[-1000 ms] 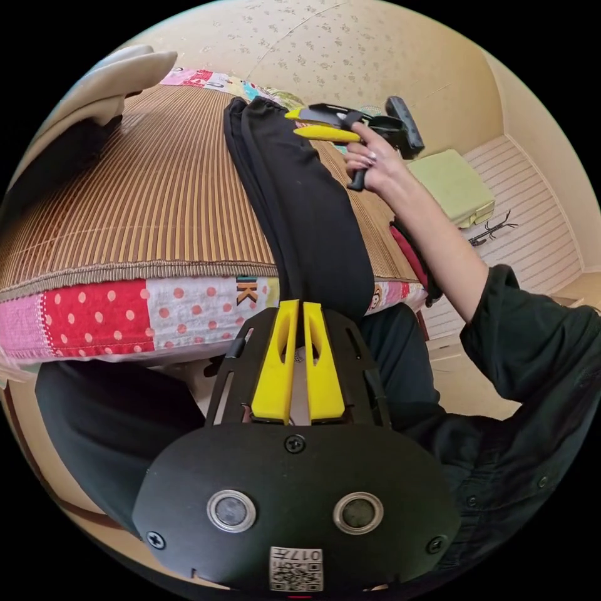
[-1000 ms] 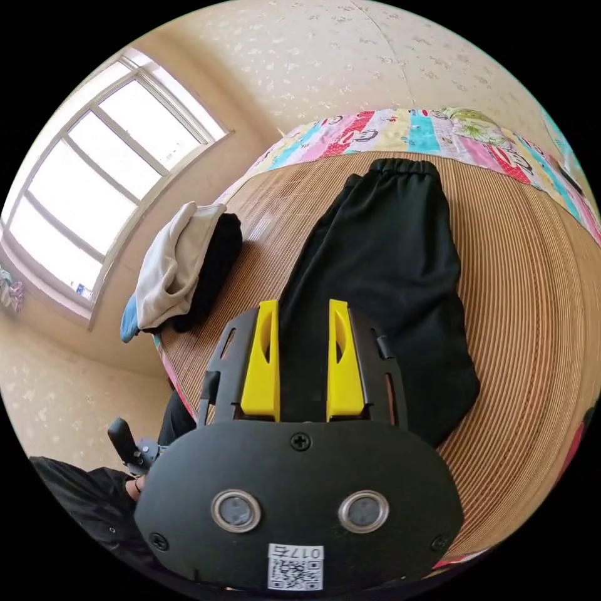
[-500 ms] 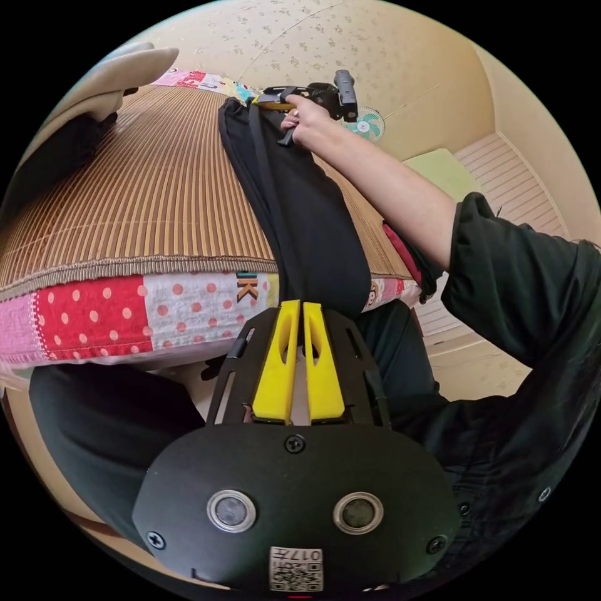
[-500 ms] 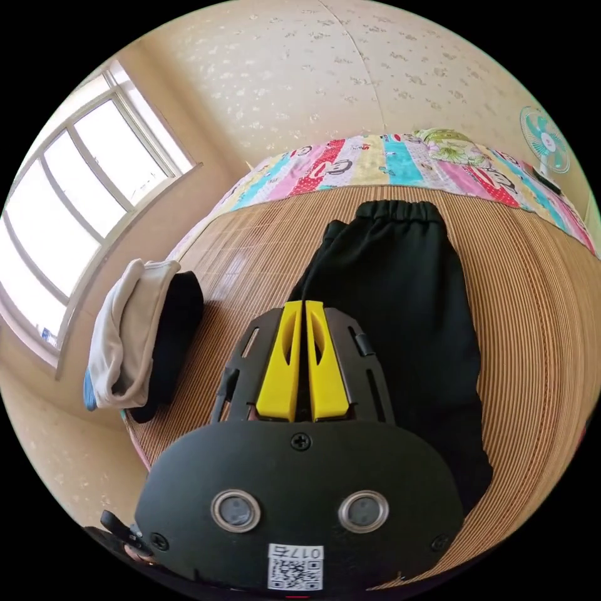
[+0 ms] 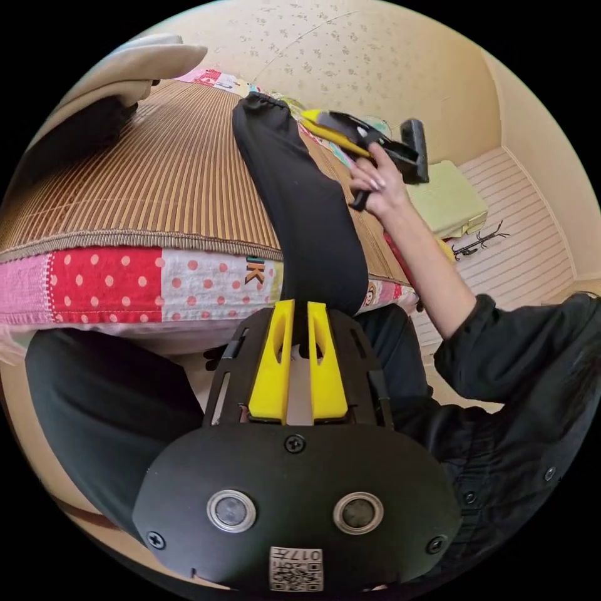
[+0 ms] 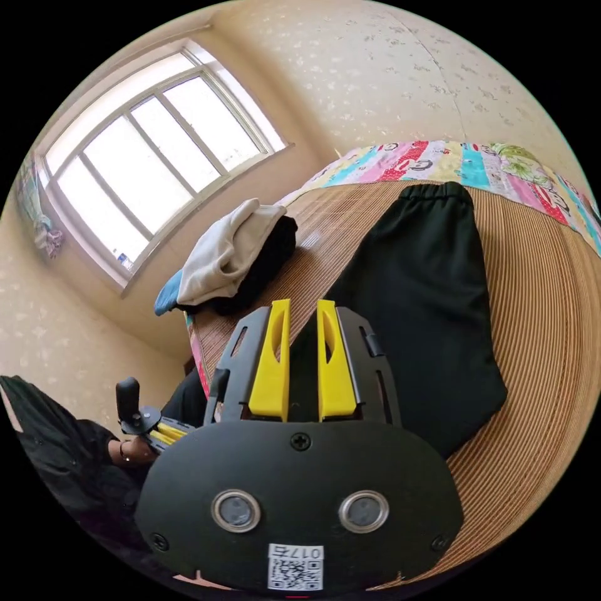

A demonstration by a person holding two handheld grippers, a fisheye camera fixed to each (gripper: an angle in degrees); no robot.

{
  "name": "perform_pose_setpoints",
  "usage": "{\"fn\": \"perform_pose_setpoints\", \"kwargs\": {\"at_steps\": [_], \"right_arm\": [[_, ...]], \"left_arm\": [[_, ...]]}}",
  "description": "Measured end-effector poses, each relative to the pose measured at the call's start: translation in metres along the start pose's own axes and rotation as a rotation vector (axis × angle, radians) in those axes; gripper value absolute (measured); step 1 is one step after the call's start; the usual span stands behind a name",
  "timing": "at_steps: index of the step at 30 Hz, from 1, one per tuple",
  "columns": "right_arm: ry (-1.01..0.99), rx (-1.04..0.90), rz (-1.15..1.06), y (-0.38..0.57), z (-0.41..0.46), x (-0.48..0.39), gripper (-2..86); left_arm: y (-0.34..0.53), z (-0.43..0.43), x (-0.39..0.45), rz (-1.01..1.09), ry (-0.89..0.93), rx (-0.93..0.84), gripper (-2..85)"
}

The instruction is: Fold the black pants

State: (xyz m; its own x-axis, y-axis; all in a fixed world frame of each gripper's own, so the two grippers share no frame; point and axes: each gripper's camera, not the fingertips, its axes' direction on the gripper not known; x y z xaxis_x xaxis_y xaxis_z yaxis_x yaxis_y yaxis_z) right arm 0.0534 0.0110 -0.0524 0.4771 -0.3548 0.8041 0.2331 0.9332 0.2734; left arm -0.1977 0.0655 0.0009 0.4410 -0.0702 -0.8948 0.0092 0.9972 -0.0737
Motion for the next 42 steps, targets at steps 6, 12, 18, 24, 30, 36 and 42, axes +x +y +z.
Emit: {"fn": "perform_pose_setpoints", "kwargs": {"at_steps": [6,12,18,24,30,36,42], "right_arm": [[-0.003,0.07,0.19,0.177,-0.127,0.012,6.5],[-0.186,0.011,0.379,0.232,-0.147,0.038,10.3],[-0.346,0.079,0.434,0.213,-0.138,0.059,12.3],[-0.409,0.104,0.437,0.184,-0.147,0.061,12.1],[-0.401,0.059,0.467,0.162,-0.155,0.065,7.9],[-0.4,0.075,0.425,0.151,-0.197,0.033,3.3],[-0.51,0.284,0.156,0.126,-0.303,-0.04,2.3]], "left_arm": [[-0.01,-0.007,-0.007,0.024,-0.009,0.055,4.7],[-0.033,0.012,-0.026,-0.006,0.122,-0.031,8.4],[-0.039,0.018,-0.029,0.009,0.176,-0.068,9.9],[-0.043,0.021,-0.046,-0.052,0.246,-0.095,8.0],[-0.035,0.027,-0.059,-0.111,0.335,-0.138,6.4],[-0.012,-0.008,-0.022,0.054,0.326,-0.144,4.2],[0.01,-0.098,0.039,0.246,0.553,0.085,4.0]]}}
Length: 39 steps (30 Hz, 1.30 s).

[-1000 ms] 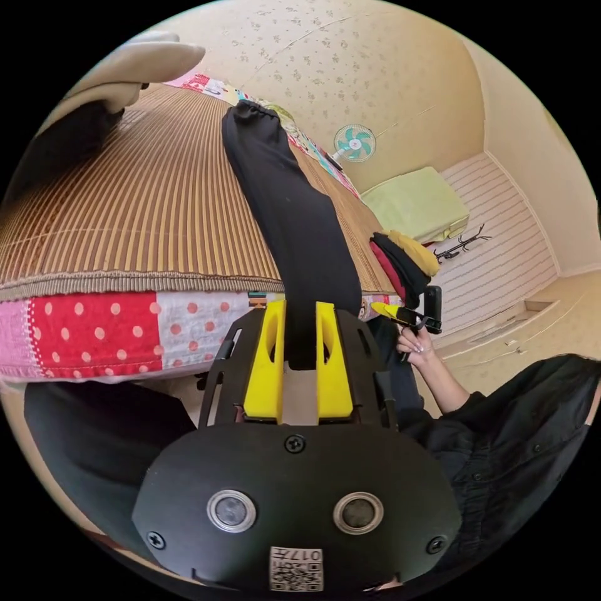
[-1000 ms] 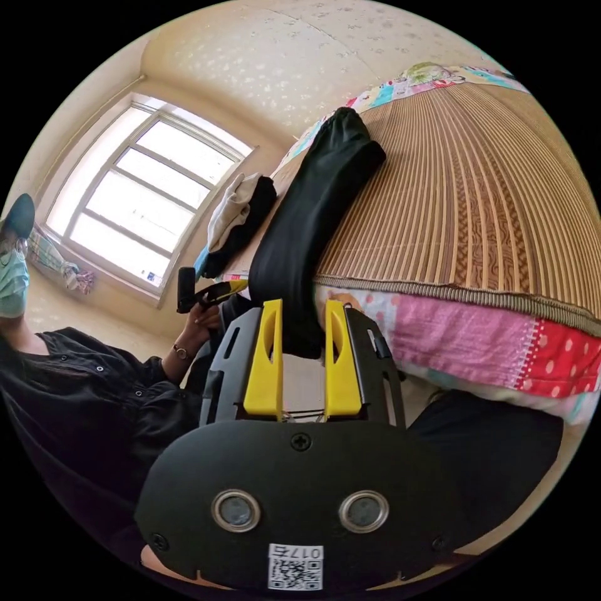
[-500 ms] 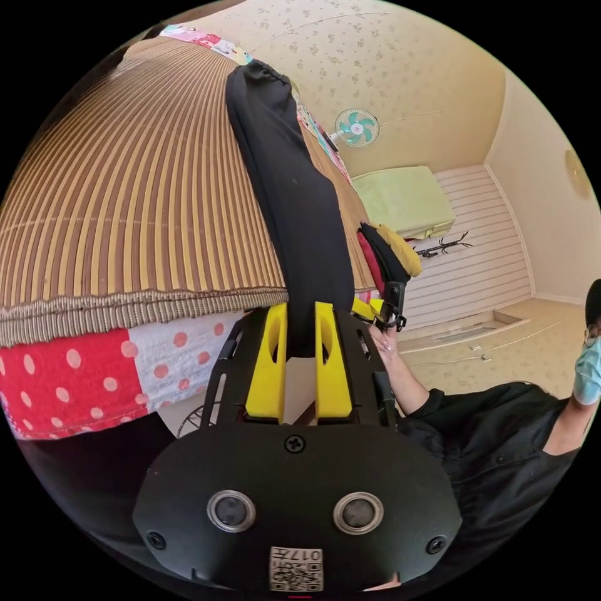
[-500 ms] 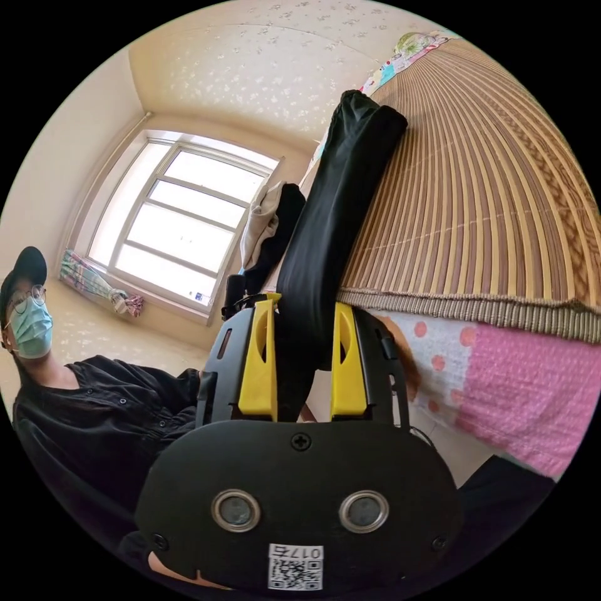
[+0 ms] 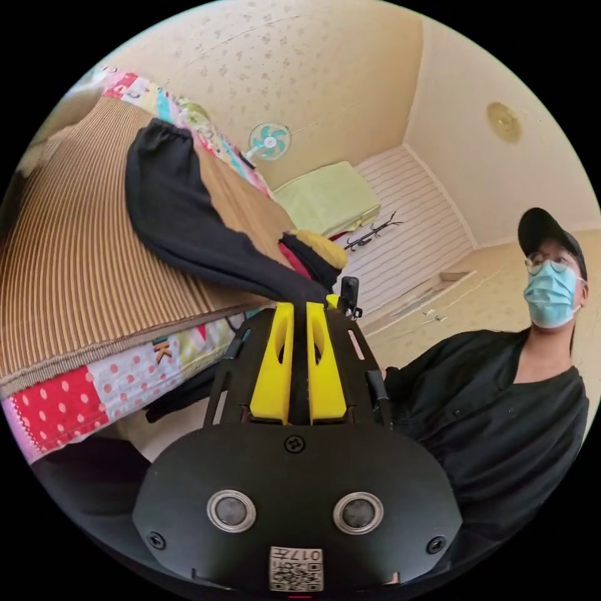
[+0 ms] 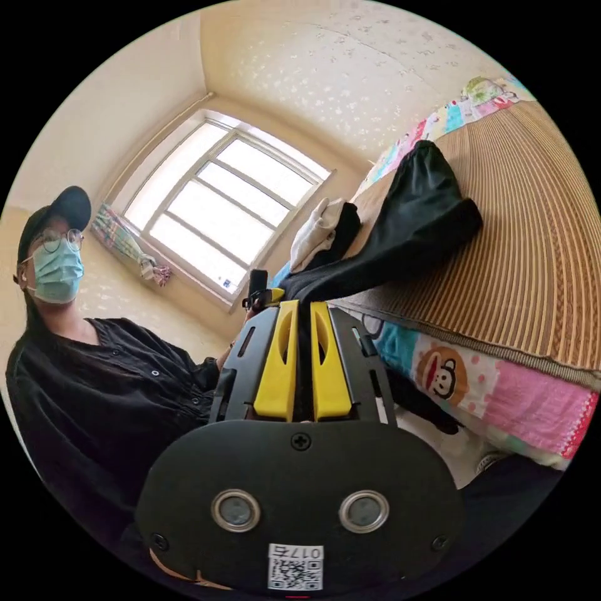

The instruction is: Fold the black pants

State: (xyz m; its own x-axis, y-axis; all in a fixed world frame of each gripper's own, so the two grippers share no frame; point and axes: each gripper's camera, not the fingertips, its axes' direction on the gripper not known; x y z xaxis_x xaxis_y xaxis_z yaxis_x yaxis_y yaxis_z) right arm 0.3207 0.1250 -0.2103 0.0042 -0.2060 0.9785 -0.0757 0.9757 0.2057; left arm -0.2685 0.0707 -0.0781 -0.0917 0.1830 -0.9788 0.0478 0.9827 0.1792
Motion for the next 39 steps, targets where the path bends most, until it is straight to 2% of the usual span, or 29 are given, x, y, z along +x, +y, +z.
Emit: {"fn": "perform_pose_setpoints", "kwargs": {"at_steps": [4,11,16,21,24,27,29,32,36,39], "right_arm": [[-0.045,0.085,-0.241,-0.058,-0.032,-0.095,1.9],[-0.044,0.183,-0.639,-0.145,-0.069,-0.261,1.7],[-0.02,0.302,-0.737,-0.175,-0.093,-0.341,1.8],[0.112,0.374,-0.803,-0.2,-0.095,-0.374,1.8],[0.217,0.399,-0.761,-0.232,-0.084,-0.35,1.8],[0.288,0.375,-0.58,-0.284,-0.07,-0.28,1.7],[0.326,0.317,-0.446,-0.336,-0.056,-0.206,1.7],[0.375,0.279,-0.26,-0.387,-0.033,-0.111,1.8],[0.405,0.239,-0.185,-0.377,-0.003,-0.034,1.9],[0.427,0.106,-0.168,-0.319,0.026,0.028,1.9]], "left_arm": [[-0.034,-0.026,0.092,0.211,0.018,0.107,4.8],[-0.087,-0.059,0.243,0.454,-0.011,0.262,5.3],[-0.111,-0.069,0.315,0.575,0.112,0.332,4.3],[-0.139,-0.059,0.342,0.611,0.06,0.394,4.2],[-0.173,-0.045,0.319,0.571,0.006,0.411,3.9],[-0.224,-0.025,0.265,0.408,-0.046,0.366,3.7],[-0.269,-0.006,0.222,0.316,-0.178,0.317,3.8],[-0.31,0.018,0.168,0.221,-0.284,0.263,4.0],[-0.308,0.045,0.115,0.172,-0.41,0.149,4.0],[-0.261,0.068,0.067,0.169,-0.49,0.021,4.1]]}}
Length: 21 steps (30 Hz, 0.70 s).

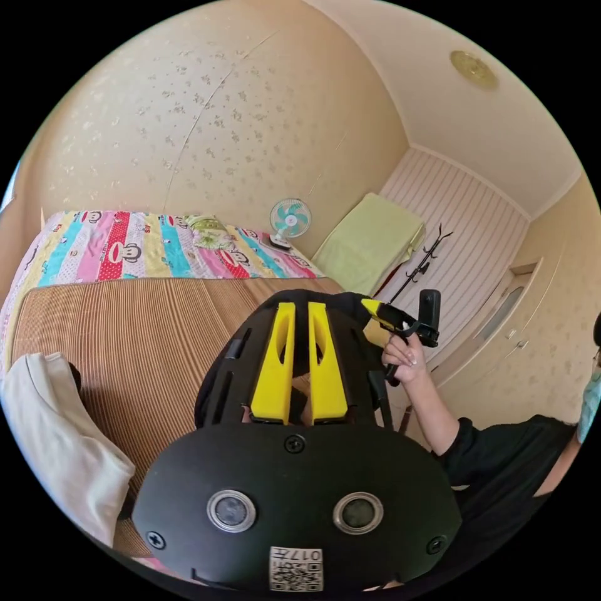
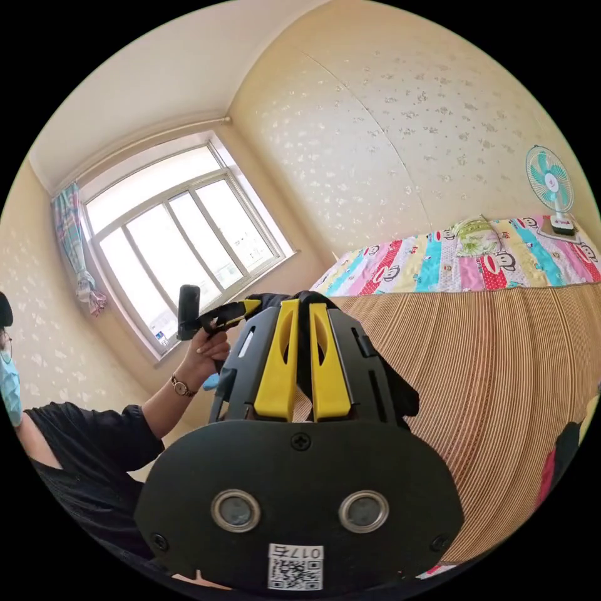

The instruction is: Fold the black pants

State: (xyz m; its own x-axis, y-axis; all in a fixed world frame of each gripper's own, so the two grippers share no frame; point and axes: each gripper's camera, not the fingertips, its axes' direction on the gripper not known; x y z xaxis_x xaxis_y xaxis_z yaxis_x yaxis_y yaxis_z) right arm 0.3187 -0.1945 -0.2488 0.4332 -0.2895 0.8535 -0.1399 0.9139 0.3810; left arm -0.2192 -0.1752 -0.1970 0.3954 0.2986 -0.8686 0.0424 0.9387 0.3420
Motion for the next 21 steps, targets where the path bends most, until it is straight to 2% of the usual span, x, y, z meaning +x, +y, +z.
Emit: {"fn": "perform_pose_setpoints", "kwargs": {"at_steps": [5,7,10,13,15,18,21], "right_arm": [[0.031,-0.328,0.12,0.187,0.075,0.064,2.5],[0.016,-0.342,0.187,0.241,0.081,0.079,2.9],[-0.105,-0.225,0.307,0.29,0.06,0.107,4.3],[-0.137,-0.111,0.462,0.295,0.041,0.148,8.9],[-0.144,-0.072,0.513,0.281,0.039,0.17,13.6],[-0.179,-0.134,0.548,0.249,0.071,0.198,18.0],[-0.095,-0.304,0.526,0.234,0.127,0.201,19.1]], "left_arm": [[0.146,0.073,-0.034,-0.142,0.049,-0.27,4.9],[0.189,0.083,-0.04,-0.222,0.048,-0.306,6.5],[0.233,0.06,-0.066,-0.434,0.181,-0.09,8.8],[0.237,0.046,-0.108,-0.653,0.287,0.086,13.1],[0.219,0.052,-0.13,-0.711,0.304,0.083,16.4],[0.176,0.081,-0.15,-0.722,0.261,-0.067,19.9],[0.151,0.119,-0.148,-0.736,0.295,-0.211,18.7]]}}
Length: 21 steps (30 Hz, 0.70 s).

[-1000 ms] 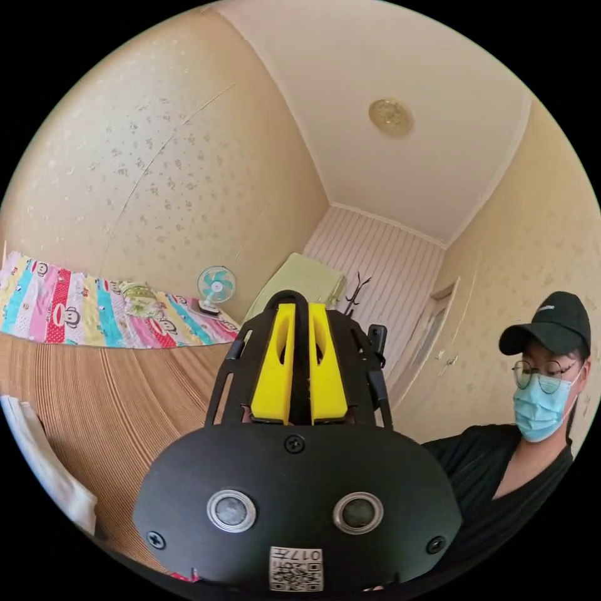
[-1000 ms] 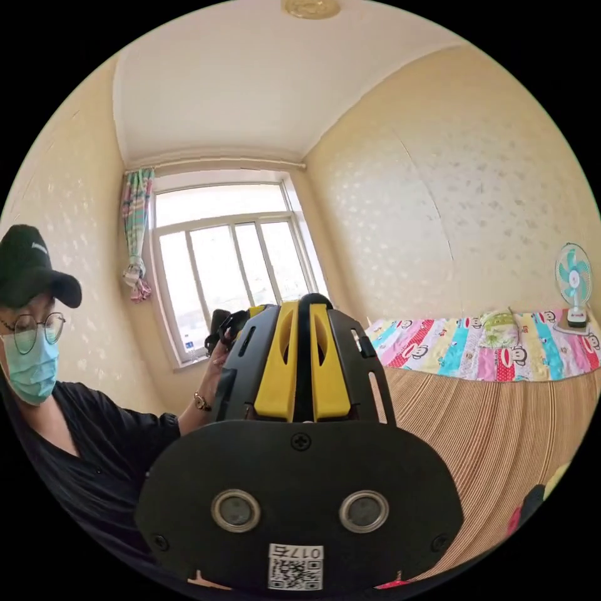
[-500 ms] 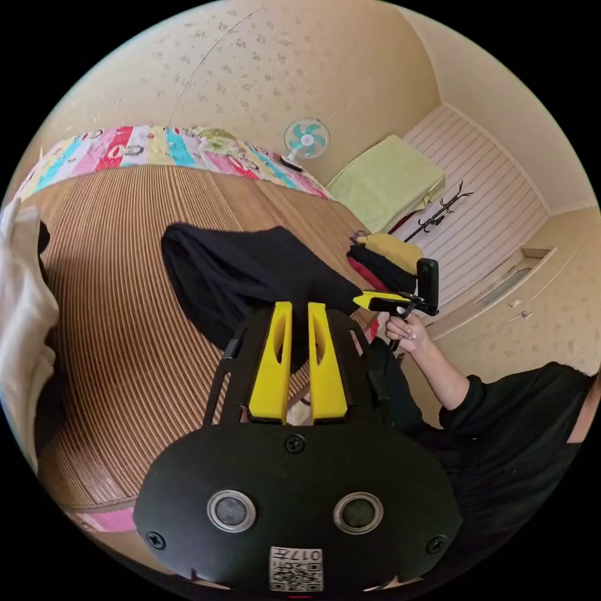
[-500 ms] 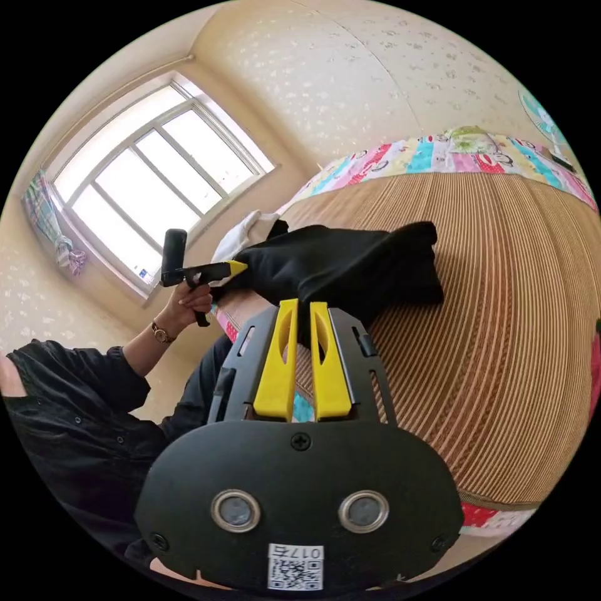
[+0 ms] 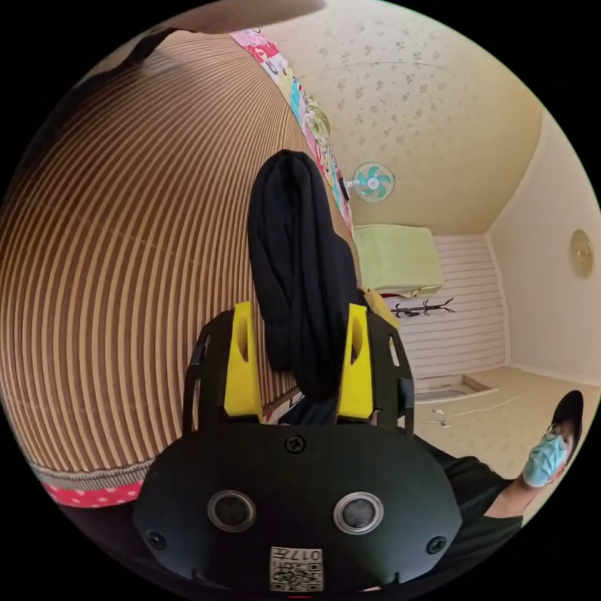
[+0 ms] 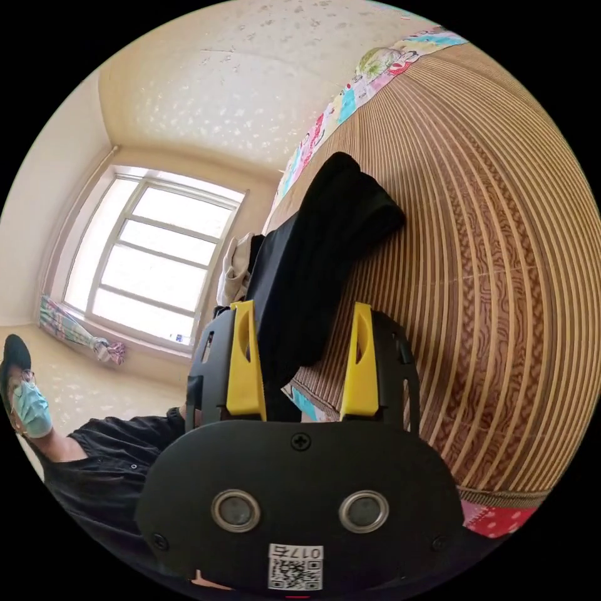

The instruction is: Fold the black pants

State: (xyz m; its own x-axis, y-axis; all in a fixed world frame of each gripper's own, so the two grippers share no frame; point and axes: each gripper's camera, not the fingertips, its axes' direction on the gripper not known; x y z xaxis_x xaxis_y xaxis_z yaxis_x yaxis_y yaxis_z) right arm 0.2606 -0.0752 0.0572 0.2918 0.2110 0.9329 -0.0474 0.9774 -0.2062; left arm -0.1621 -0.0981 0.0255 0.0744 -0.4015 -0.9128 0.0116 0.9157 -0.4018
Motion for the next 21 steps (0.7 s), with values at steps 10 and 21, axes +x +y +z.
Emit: {"fn": "perform_pose_setpoints", "kwargs": {"at_steps": [10,21], "right_arm": [[-0.211,-0.103,-0.061,0.141,0.024,-0.034,14.0],[-0.347,-0.181,-0.597,0.138,0.066,-0.244,12.8]], "left_arm": [[0.137,-0.004,0.058,0.206,-0.074,-0.122,9.9],[0.255,-0.167,0.161,0.467,-0.267,0.42,9.7]]}}
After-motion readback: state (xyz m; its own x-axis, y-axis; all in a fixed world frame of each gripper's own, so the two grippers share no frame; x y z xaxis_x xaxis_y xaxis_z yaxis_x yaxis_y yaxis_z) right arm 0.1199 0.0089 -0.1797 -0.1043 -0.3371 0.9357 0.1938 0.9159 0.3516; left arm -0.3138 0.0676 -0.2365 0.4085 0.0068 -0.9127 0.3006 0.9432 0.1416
